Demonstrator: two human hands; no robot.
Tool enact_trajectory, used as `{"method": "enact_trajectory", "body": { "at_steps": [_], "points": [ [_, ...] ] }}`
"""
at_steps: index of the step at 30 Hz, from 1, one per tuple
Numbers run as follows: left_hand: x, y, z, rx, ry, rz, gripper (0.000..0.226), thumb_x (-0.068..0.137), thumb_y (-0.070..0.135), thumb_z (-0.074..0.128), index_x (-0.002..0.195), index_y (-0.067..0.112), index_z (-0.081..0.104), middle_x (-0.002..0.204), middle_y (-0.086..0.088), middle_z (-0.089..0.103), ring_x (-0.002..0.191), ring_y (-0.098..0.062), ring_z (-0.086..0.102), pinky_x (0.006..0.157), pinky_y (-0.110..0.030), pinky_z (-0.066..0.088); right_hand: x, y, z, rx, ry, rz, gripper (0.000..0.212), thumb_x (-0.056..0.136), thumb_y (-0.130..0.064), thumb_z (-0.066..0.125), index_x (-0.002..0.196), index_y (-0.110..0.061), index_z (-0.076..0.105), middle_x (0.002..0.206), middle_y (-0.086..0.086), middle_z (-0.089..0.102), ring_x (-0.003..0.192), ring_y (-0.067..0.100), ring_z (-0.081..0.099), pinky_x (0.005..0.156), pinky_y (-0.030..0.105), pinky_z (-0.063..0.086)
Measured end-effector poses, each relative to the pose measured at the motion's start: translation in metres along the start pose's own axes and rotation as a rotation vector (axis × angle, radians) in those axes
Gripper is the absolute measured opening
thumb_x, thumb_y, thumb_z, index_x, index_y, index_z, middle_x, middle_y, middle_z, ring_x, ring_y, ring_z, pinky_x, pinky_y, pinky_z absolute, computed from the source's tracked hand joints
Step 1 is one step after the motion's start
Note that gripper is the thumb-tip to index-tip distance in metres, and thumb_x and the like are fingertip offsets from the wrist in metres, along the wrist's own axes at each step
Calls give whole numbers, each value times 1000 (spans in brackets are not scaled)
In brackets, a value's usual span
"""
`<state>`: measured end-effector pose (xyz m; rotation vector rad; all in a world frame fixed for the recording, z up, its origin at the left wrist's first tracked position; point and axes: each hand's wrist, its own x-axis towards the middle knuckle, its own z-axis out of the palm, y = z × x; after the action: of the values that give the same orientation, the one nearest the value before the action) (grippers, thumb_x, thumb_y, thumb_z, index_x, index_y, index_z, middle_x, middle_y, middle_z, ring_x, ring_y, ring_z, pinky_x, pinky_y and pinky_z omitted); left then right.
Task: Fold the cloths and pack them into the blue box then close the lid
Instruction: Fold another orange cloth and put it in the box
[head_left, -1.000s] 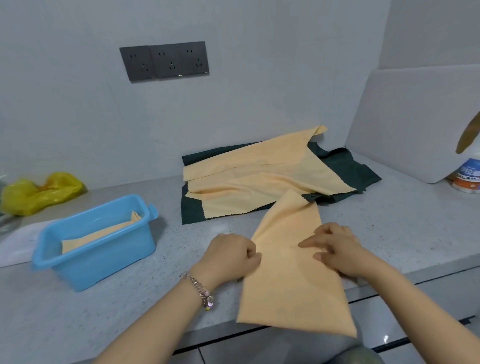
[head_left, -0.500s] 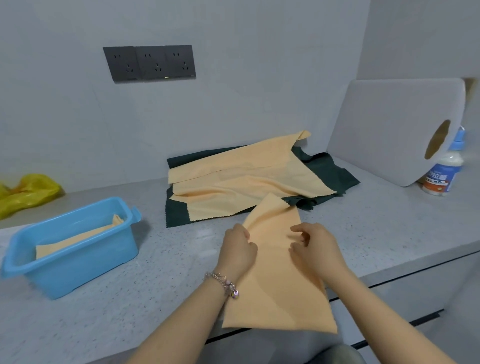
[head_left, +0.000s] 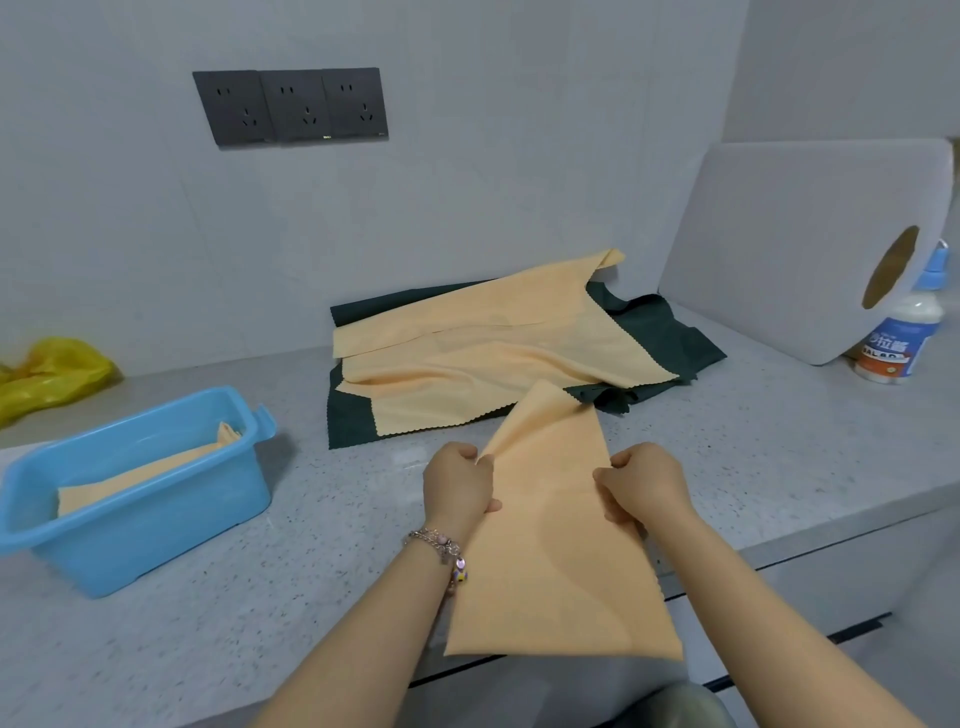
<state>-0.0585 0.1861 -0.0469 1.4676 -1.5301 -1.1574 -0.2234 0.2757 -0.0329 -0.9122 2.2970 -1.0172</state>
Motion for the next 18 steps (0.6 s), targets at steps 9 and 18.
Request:
{"method": "enact_trajectory", "body": {
  "at_steps": [9,18],
  "points": [
    [9,-7,-14,-293,11,-88,9,91,10,58,85,9,65,67,-9,61,48,-15,61,64,-32,59,16,-8,2,374,-102,125,13,85,-3,63,80,-11,54,71,9,63,61,22,58,64,32,52],
    [14,-15,-34,-639,-46,-60,14,85,-1,44,79,6,55,59,-5,48,56,-11,50,66,-32,58,15,-15,0,674,-322,92,26,86,-3,48,98,-17,65,91,9,68,76,17,66,68,24,55]
  ]
}}
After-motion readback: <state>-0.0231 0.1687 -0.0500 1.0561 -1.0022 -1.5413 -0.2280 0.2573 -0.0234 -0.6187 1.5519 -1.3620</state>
